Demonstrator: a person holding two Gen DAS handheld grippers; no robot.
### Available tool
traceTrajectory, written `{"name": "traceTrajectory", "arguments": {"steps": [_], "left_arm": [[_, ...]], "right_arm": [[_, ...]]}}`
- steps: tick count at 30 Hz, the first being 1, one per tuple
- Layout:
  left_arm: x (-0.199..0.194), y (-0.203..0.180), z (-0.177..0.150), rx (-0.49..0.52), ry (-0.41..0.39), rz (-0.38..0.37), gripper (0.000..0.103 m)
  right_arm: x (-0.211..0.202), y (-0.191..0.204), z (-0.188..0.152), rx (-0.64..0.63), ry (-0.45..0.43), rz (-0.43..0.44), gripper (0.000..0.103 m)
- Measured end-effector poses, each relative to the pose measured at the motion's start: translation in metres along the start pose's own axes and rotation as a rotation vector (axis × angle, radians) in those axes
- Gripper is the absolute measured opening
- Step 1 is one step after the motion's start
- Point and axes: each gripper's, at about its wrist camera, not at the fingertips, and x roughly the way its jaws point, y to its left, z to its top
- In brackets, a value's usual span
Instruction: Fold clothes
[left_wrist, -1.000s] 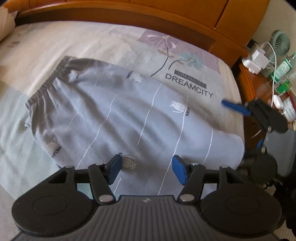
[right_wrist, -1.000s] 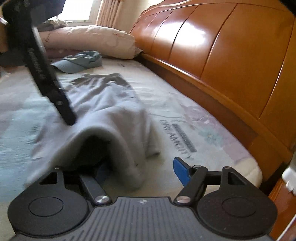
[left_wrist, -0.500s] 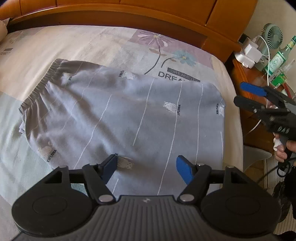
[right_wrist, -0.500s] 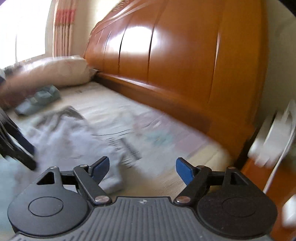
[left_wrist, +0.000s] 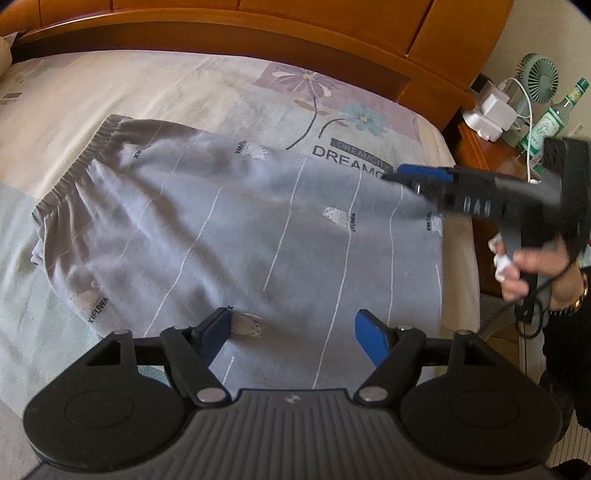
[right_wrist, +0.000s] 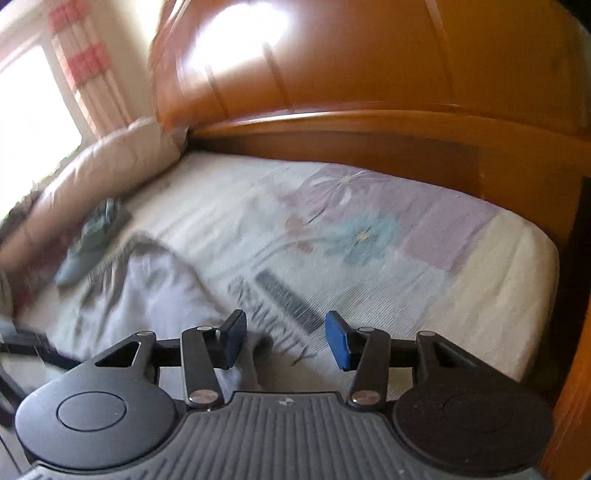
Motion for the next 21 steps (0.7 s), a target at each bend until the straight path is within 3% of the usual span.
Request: {"name": "traceTrajectory", "arguments": {"steps": [4, 6, 11, 13, 15, 18, 21], "left_arm": [[0.001, 0.002, 0.0, -0.005, -0.008, -0.014, 0.077], [0.001, 0.002, 0.0, -0.004, -0.01, -0.014, 0.078], [0.002, 0.0, -0.003, 0.019, -0.018, -0.012, 0.078], [0.001, 0.001, -0.003, 0.014, -0.02, -0.016, 0.078], [0.0, 0.002, -0.002, -0.001, -0.019, -0.019, 0.078], [-0.004, 0.003, 0.0, -0.03, -0.018, -0.022, 0.078], [-0.012, 0.001, 0.003, -0.01, -0.072, -0.031, 0.078]], "right_arm": [[-0.005, 0.03, -0.016, -0.174, 0.001, -0.041, 0.049], [-0.007, 0.036, -0.017, -0.208, 0.01, -0.027, 0.025], [-0.012, 0.048, -0.017, -0.282, 0.027, 0.009, 0.016], [-0.016, 0.045, -0.012, -0.285, -0.021, -0.005, 0.014], [-0.022, 0.04, -0.004, -0.259, -0.054, -0.01, 0.002], [-0.031, 0.029, 0.008, -0.2, -0.082, 0.007, 0.007], [-0.04, 0.018, 0.021, -0.141, -0.111, 0.024, 0.009]]}}
